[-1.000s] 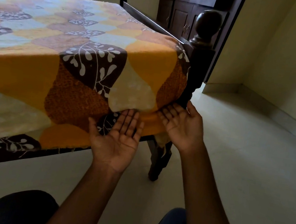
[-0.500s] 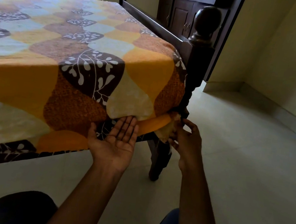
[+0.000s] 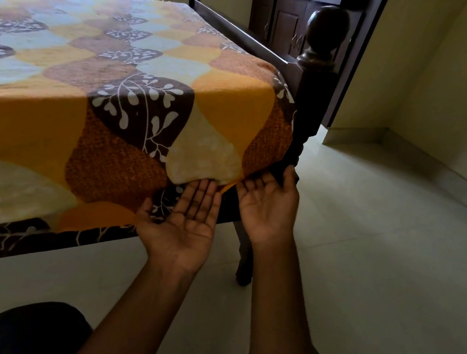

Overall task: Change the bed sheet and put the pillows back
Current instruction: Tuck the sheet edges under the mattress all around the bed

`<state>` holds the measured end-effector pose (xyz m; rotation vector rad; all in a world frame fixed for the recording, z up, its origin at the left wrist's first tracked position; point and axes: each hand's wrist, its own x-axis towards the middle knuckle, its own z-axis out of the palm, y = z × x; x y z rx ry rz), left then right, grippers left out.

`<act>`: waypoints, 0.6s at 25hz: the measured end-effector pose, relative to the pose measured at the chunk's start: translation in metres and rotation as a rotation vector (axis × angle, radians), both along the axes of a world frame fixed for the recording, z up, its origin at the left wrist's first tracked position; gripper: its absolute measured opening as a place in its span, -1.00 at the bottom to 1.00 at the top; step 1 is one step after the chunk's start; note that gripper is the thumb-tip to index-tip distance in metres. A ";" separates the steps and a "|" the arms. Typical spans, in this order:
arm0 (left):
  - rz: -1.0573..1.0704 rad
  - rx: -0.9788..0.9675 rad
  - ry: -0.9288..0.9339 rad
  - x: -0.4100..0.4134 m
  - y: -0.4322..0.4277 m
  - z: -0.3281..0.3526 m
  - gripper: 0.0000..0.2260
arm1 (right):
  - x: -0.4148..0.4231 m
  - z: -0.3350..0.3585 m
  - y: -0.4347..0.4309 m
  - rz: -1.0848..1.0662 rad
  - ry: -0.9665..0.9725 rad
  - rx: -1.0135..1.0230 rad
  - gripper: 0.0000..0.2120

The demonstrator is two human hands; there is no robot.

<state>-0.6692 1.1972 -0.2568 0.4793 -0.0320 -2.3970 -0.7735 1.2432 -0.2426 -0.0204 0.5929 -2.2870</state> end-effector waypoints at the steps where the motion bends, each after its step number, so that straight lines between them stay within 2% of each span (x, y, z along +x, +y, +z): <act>1: 0.003 -0.002 0.013 0.000 0.000 -0.001 -0.43 | -0.003 0.002 -0.007 0.002 -0.019 -0.009 -0.44; 5: 0.003 -0.041 0.038 -0.002 0.002 -0.007 -0.48 | -0.002 0.000 -0.009 -0.039 -0.046 0.063 -0.44; 7: -0.005 -0.081 -0.005 -0.002 -0.002 -0.008 -0.54 | 0.011 -0.008 0.005 -0.069 -0.059 0.094 -0.53; 10: -0.007 -0.195 -0.276 -0.002 0.001 -0.011 -0.70 | 0.035 -0.025 0.018 -0.109 -0.102 0.191 -0.75; 12: 0.063 -0.201 -0.470 -0.001 0.012 -0.020 -0.79 | 0.045 -0.030 0.018 -0.105 -0.117 0.267 -0.82; 13: 0.114 -0.183 -0.535 0.002 0.016 -0.025 -0.81 | 0.050 -0.031 0.016 -0.096 -0.116 0.291 -0.85; 15: 0.224 -0.157 -0.567 0.014 0.013 -0.035 -0.68 | 0.063 -0.035 0.009 -0.038 -0.104 0.324 -0.87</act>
